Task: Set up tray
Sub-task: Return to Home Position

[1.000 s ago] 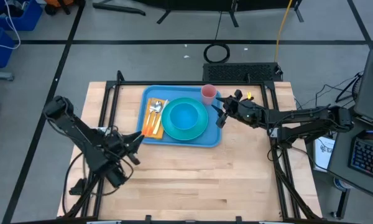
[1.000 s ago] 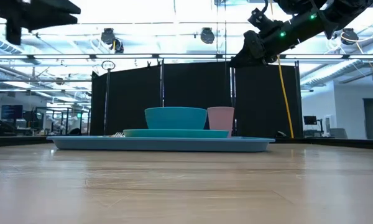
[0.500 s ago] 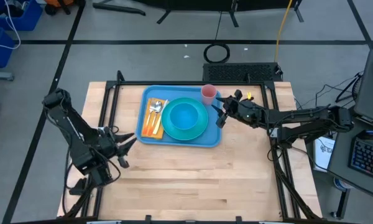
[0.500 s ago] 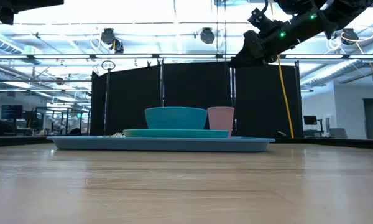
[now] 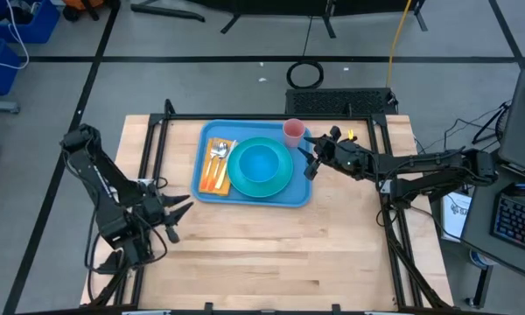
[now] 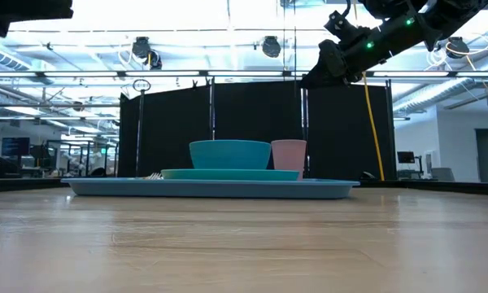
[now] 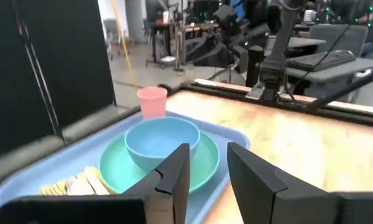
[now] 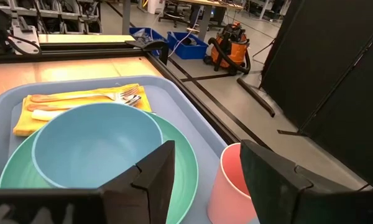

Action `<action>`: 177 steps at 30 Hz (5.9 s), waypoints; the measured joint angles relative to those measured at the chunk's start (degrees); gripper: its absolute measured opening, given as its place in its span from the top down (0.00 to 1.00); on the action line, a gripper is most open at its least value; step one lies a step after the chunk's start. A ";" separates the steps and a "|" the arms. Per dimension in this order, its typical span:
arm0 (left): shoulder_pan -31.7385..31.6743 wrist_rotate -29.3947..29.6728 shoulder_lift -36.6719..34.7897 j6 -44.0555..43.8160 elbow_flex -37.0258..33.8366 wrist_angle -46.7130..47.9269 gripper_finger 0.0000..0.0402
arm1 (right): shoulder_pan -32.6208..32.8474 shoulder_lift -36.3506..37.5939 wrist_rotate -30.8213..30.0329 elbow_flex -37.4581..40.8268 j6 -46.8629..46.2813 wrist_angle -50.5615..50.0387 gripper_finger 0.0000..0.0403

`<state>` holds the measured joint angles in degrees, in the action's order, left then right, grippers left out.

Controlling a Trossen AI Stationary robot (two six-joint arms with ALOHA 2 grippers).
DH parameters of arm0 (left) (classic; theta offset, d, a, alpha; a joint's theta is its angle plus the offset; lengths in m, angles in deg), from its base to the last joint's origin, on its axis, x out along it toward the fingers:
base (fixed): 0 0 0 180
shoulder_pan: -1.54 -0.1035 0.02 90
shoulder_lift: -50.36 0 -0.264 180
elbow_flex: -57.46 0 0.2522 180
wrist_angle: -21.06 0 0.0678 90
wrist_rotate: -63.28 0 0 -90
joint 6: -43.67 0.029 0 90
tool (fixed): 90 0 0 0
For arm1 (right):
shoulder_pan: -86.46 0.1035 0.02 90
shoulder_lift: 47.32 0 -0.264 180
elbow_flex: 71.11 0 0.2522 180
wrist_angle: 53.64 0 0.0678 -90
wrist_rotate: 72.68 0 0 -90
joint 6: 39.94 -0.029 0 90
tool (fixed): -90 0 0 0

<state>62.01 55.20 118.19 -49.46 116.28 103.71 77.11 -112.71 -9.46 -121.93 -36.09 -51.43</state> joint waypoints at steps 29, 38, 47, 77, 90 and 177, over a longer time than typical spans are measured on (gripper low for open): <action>-25.42 -53.90 0.28 94.43 0.00 -84.15 0.72 | 33.24 9.31 -11.93 -0.02 0.20 2.06 0.57; -39.17 -86.78 0.30 99.69 -1.43 -90.13 0.72 | 39.02 16.03 -12.29 0.65 -1.39 -5.93 0.57; -44.21 -92.40 -15.47 98.94 -12.20 -93.47 0.72 | 44.05 29.52 -19.53 6.67 -1.27 -5.70 0.57; -44.34 -92.35 -43.54 98.19 -44.48 -100.68 0.72 | 45.81 43.19 -19.67 36.00 1.41 12.96 0.57; -44.38 -90.40 -43.47 94.19 -44.48 -95.55 0.72 | 45.81 43.28 -19.65 36.11 1.40 12.44 0.57; -44.37 -90.36 -43.47 94.35 -44.44 -95.67 0.72 | 45.83 43.25 -19.63 36.20 1.36 13.81 0.58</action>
<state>17.64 -35.16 74.72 44.88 71.84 8.04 122.95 -69.45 -29.09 -85.73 -34.73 -37.62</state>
